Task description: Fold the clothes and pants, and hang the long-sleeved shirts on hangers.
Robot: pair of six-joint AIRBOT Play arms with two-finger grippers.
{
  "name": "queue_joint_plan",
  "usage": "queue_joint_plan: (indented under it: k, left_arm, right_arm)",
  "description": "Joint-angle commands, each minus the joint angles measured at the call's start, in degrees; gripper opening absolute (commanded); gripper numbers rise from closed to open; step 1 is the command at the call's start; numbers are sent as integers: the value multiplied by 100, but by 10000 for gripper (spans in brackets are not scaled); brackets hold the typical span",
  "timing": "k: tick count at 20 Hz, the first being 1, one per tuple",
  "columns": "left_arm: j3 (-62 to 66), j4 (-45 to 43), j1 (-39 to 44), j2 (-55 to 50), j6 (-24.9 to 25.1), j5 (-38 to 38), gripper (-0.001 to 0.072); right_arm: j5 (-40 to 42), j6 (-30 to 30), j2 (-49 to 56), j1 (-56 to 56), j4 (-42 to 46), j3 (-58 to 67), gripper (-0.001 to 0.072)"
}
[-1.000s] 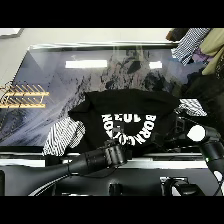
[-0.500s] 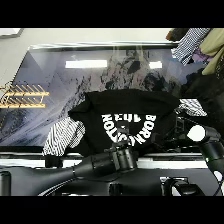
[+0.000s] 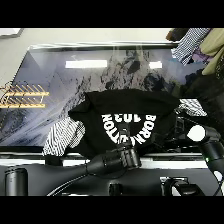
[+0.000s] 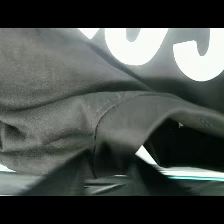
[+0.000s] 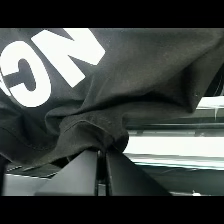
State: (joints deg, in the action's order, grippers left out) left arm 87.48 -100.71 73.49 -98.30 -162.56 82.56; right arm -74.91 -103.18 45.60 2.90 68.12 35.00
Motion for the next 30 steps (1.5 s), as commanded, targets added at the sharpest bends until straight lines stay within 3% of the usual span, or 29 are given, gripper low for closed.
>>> queue_joint_plan:
  k: [1, 11, 14, 19, 23, 26, 30]
  left_arm:
    - [7, -7, -116, -9, 354, 461, 30]
    - [4, 114, -1187, 986, 4242, 433, 28]
    - [4, 756, -1716, 1115, 5421, 118, 28]
    - [9, 925, -2533, 1600, 6428, -278, 28]
    - [11, 1762, -3018, 2413, 7278, -514, 28]
    - [11, 1886, -3101, 3191, 7274, -522, 28]
    - [9, 2127, -3101, 4291, 6900, -876, 28]
  right_arm:
    - [-15, -7, 4, 4, -2, 4, 35]
    - [-227, 52, -260, 4, -20, 11, 35]
    - [-282, 55, -369, 4, -173, 133, 35]
    - [-249, -66, -356, 4, 205, 1342, 34]
    - [-498, -249, -223, 4, 125, 2778, 34]
    - [-1121, -76, -175, 4, -39, 3969, 33]
    - [-2203, -378, -175, 4, -70, 5895, 33]
